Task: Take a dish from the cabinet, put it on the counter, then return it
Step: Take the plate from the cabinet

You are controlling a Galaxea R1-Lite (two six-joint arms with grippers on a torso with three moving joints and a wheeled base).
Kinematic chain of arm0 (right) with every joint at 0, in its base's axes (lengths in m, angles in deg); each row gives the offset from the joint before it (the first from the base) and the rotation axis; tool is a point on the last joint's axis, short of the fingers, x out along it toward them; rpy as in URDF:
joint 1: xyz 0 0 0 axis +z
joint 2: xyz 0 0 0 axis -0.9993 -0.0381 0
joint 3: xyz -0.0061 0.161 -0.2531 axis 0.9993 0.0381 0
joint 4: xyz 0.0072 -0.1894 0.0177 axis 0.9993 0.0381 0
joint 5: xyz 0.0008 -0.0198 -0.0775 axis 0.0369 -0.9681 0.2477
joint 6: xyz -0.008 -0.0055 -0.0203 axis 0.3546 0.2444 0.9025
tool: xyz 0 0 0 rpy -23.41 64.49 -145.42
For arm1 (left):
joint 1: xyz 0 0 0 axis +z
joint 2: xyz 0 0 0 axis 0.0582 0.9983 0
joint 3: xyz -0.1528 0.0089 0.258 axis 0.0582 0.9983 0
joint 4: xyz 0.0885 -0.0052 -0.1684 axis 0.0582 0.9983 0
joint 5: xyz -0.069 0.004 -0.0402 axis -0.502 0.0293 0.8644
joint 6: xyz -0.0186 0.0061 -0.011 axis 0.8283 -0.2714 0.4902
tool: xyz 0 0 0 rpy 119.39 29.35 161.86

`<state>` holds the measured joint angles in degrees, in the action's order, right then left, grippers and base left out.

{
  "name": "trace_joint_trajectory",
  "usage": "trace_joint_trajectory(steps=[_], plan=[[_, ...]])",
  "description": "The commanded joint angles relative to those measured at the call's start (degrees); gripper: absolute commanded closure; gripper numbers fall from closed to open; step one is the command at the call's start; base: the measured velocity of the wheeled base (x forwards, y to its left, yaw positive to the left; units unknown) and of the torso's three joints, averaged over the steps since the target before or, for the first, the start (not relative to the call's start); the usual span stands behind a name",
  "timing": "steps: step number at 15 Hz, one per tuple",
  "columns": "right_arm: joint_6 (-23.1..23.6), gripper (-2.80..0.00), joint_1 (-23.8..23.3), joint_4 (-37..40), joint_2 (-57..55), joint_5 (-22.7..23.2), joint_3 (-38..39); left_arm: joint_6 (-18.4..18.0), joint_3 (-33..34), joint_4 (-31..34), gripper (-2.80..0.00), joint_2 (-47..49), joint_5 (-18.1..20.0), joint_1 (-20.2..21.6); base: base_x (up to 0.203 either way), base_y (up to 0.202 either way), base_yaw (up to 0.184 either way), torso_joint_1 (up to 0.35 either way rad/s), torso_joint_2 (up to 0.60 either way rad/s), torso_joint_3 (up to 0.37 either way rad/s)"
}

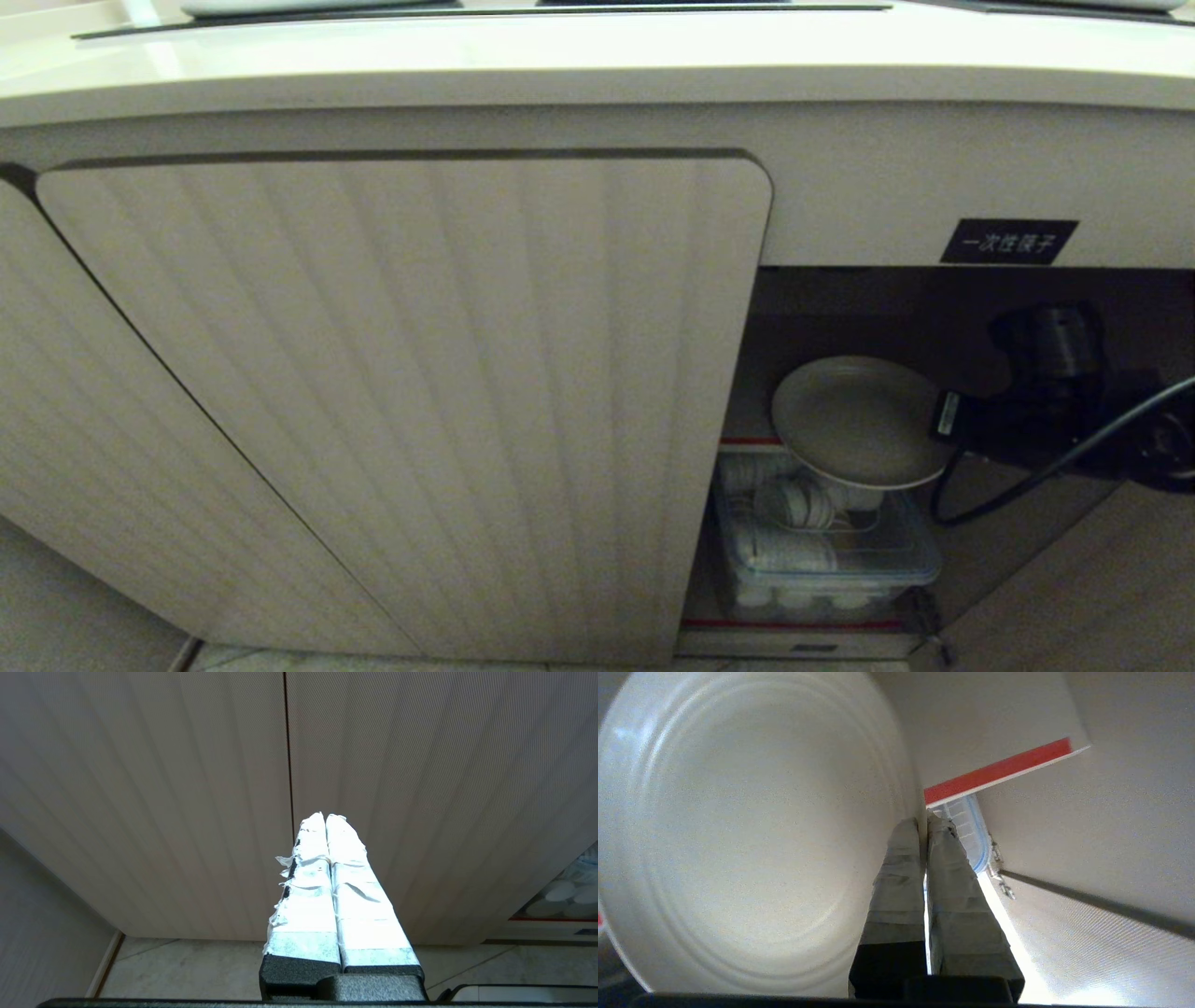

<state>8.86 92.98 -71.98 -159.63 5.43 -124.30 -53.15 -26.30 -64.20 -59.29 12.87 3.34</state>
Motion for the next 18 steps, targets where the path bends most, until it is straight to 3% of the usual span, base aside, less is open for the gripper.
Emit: trace_joint_trajectory(steps=[1, 14, 18], plan=[[-0.4, 0.0, 0.8, -0.1, 1.5, -0.1, 0.7, 0.0, 0.0, 0.0, 0.0, 0.0, 0.0, 0.0, 0.0, 0.0, 0.0, 0.0, 0.0, 0.0], [-6.1, 0.0, 2.7, 0.3, 5.5, -0.1, 5.0, 0.0, 0.0, 0.0, 0.0, 0.0, 0.0, 0.0, 0.0, 0.0, 0.0, 0.0, 0.0, 0.0], [-10.2, 0.0, 3.4, 0.4, 6.9, 0.0, 7.6, 0.0, 0.0, 0.0, 0.0, 0.0, 0.0, 0.0, 0.0, 0.0, 0.0, 0.0, 0.0, 0.0]])
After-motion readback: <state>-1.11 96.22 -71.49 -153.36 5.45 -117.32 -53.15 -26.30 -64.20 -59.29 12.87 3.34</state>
